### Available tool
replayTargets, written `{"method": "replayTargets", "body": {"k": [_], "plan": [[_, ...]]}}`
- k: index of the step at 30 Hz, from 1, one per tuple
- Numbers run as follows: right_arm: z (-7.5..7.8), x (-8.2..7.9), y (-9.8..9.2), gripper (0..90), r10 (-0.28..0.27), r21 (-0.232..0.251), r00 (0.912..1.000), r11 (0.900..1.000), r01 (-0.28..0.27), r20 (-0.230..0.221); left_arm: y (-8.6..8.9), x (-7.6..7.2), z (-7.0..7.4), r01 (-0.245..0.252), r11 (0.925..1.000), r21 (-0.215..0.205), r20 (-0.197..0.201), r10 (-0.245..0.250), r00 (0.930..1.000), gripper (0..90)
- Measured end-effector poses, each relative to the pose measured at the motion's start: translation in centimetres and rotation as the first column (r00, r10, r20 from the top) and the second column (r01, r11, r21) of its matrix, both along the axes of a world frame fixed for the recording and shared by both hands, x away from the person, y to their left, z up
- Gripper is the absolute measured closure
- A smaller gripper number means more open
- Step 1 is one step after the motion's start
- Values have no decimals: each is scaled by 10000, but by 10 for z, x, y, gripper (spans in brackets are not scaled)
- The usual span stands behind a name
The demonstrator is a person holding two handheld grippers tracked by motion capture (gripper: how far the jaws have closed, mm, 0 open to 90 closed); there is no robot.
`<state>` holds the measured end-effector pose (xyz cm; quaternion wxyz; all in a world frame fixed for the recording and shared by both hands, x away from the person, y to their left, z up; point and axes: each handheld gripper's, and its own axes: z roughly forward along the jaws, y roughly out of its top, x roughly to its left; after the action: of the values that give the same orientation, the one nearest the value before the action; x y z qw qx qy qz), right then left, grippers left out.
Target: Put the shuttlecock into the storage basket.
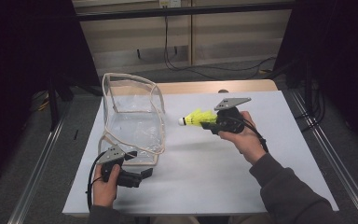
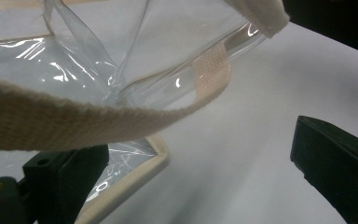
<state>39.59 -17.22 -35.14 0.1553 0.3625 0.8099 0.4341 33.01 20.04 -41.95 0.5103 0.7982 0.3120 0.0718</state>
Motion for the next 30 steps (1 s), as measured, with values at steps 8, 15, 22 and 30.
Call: {"method": "replayTargets", "body": {"k": [8,15,22,30], "plan": [[16,2,1,799,-8,71,9999,10000,7,125,0,0,0,7,10000,-14,-7,-7,10000,41],[26,4,4,799,71,73,9998,9999,-73,190,0,0,0,5,10000,-55,-7,-5,10000,41],[37,6,10,799,152,69,9997,9999,-153,216,0,0,0,-16,9999,-109,11,16,10000,41],[50,10,14,799,169,105,9996,9998,-172,239,1,0,0,-10,9999,-115,27,10,10000,41]]}}
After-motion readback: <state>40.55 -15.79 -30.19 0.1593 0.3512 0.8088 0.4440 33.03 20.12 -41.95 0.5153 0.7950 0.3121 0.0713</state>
